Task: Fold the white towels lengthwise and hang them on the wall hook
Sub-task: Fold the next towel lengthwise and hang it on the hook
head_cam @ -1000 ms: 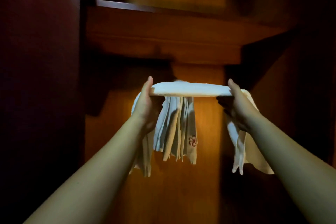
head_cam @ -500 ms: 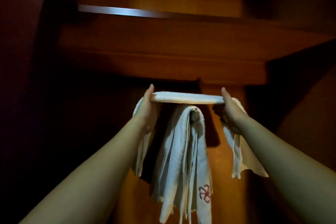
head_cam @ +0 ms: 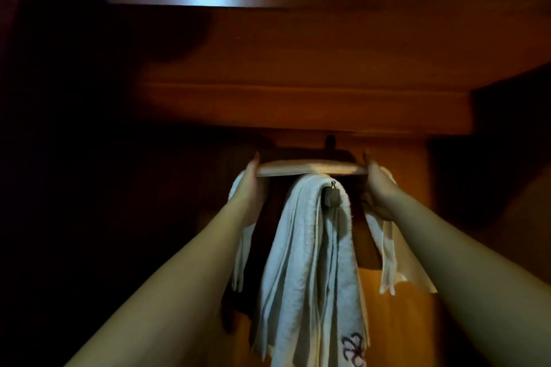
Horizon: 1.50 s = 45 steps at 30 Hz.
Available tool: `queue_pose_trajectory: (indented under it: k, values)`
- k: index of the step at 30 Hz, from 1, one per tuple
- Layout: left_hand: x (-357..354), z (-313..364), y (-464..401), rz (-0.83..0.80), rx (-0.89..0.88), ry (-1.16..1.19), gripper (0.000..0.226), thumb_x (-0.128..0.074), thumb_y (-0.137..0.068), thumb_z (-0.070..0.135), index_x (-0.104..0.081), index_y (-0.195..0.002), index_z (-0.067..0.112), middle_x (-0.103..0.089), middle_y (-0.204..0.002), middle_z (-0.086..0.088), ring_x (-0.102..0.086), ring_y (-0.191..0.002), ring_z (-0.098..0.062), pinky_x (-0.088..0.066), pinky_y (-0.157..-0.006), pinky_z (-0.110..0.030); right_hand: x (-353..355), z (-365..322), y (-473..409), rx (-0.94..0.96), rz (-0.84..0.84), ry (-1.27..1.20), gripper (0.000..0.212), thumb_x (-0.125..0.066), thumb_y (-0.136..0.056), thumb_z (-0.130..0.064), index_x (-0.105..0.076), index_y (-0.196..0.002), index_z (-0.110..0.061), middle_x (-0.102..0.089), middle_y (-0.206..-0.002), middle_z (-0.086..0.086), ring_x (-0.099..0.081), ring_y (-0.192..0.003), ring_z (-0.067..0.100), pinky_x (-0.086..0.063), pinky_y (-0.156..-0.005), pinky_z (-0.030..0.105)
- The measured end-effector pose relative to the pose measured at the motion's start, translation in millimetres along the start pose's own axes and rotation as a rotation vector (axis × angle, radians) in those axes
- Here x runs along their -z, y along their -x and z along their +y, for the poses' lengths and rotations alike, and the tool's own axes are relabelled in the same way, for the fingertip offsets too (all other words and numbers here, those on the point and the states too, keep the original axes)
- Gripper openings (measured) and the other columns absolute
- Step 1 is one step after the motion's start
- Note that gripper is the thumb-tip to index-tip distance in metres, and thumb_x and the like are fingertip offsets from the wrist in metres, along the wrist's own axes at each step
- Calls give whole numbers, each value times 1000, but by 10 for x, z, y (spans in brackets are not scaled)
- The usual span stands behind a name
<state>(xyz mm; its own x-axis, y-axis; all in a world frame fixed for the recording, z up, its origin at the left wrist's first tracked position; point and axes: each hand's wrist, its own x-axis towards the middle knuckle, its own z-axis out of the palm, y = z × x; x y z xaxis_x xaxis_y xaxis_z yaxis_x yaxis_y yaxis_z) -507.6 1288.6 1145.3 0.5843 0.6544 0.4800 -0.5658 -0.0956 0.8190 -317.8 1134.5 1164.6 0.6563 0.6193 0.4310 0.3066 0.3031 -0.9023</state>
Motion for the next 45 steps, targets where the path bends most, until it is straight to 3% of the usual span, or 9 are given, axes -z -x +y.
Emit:
queue_pose_trajectory:
  k: [3,7,14,21,29,33,36,39,45]
  values:
    - [-16,5,6,-14,-4,2,61,-30,-101,60,-55,-134,15,-66,-117,0,-63,-93,-4,-43,-83,-21,10,7,-47,-6,-7,1,73,-24,-95,-74,-59,-125,-16,-69,-115,16,-64,-109,31,-45,-99,48]
    - [19,-183,27,-6,13,-59,66,-25,-101,61,-48,-144,17,-52,-145,0,-50,-129,-11,-28,-106,-27,7,237,-49,-8,91,-42,69,-26,-97,-70,-55,-128,-16,-68,-114,13,-62,-109,29,-44,-102,44]
    - [0,-549,215,-2,123,36,79,-22,-95,75,-62,-132,18,-69,-127,-8,-65,-117,-21,-49,-94,-37,-50,473,51,-44,144,-97,55,-25,-106,-52,-62,-111,-12,-70,-98,12,-64,-85,21,-48,-80,33]
    - [13,-769,271,105,261,-44,50,-29,-103,46,-68,-100,15,-77,-82,-7,-66,-91,-25,-47,-72,-33,-66,663,219,-44,90,-19,37,-26,-108,-33,-58,-102,-15,-63,-92,11,-58,-86,22,-42,-72,33]
    - [-49,-918,327,101,320,-114,48,-35,-102,40,-67,-114,6,-72,-81,-4,-65,-75,-21,-52,-63,-26,-234,964,443,-176,6,-250,40,-41,-104,-43,-69,-109,-15,-74,-75,6,-65,-87,26,-52,-76,37]
    - [-225,-814,562,172,235,-254,34,-33,-108,19,-56,-128,6,-64,-119,-10,-63,-95,-23,-46,-56,-11,-324,865,574,-229,13,-304,40,-41,-104,-45,-66,-91,-16,-71,-58,3,-62,-80,25,-50,-71,34]
    - [-205,-835,627,154,312,-144,46,-31,-106,33,-68,-102,5,-70,-70,-12,-62,-77,-27,-49,-52,-17,-326,896,553,-242,3,-322,46,-45,-99,-52,-71,-99,-15,-72,-80,11,-65,-83,29,-53,-79,39]
    - [-71,-943,727,210,400,29,59,-26,-103,51,-62,-123,9,-69,-91,-16,-64,-87,-32,-48,-65,-36,-199,1124,602,-351,108,-290,50,-43,-92,-56,-67,-106,-14,-68,-101,14,-63,-97,32,-50,-91,42]
    - [196,-1225,1081,320,638,27,57,-38,-100,54,-66,-106,5,-71,-98,-23,-65,-93,-38,-51,-68,-46,-21,1761,793,-568,150,-218,62,-53,-90,-56,-62,-123,-4,-68,-117,21,-61,-109,38,-44,-104,51]
